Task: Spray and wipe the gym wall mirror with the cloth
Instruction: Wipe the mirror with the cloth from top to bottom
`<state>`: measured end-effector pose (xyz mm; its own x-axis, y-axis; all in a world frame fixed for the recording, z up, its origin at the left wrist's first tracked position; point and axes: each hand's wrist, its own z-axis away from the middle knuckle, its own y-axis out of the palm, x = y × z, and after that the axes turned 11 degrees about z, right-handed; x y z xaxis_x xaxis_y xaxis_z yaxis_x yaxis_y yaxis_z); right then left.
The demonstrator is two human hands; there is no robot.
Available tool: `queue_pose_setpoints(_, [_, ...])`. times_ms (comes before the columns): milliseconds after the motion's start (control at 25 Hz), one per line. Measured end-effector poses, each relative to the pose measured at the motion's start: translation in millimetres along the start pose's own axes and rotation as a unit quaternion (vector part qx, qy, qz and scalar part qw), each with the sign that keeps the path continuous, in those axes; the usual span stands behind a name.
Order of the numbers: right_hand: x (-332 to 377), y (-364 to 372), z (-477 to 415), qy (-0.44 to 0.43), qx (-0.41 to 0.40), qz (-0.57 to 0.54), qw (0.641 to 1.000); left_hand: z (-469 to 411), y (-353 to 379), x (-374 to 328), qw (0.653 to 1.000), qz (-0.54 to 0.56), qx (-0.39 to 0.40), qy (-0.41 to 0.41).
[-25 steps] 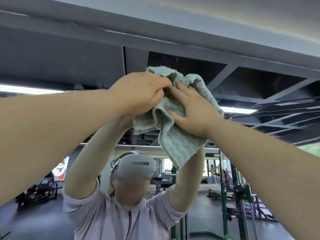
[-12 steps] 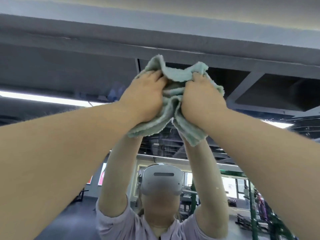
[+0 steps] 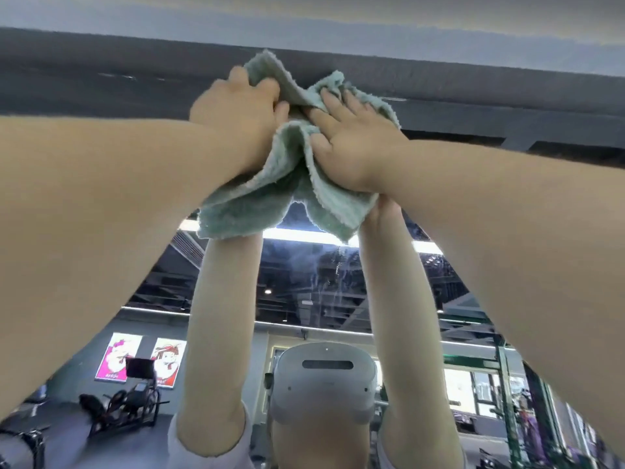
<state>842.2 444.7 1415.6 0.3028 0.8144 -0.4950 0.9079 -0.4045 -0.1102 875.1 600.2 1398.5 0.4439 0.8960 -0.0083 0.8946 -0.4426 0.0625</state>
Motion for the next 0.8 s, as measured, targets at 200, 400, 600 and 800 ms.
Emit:
queue_pose_setpoints(200, [6,0,-5,0.022,-0.015,-0.001,1.000,2,12,7,0.992,-0.087,-0.041,0.084])
queue_pose_setpoints(400, [5,1,20,0.040,0.000,-0.022,0.999,6,15,-2,0.990,0.107,-0.030,0.089])
queue_pose_setpoints(600, [-16,2,54,0.058,0.032,-0.017,0.998,11,23,-4,0.983,0.083,0.125,0.105])
queue_pose_setpoints(800, [-78,8,87,0.082,0.031,-0.012,0.996,24,38,-80,0.986,0.068,0.116,0.101])
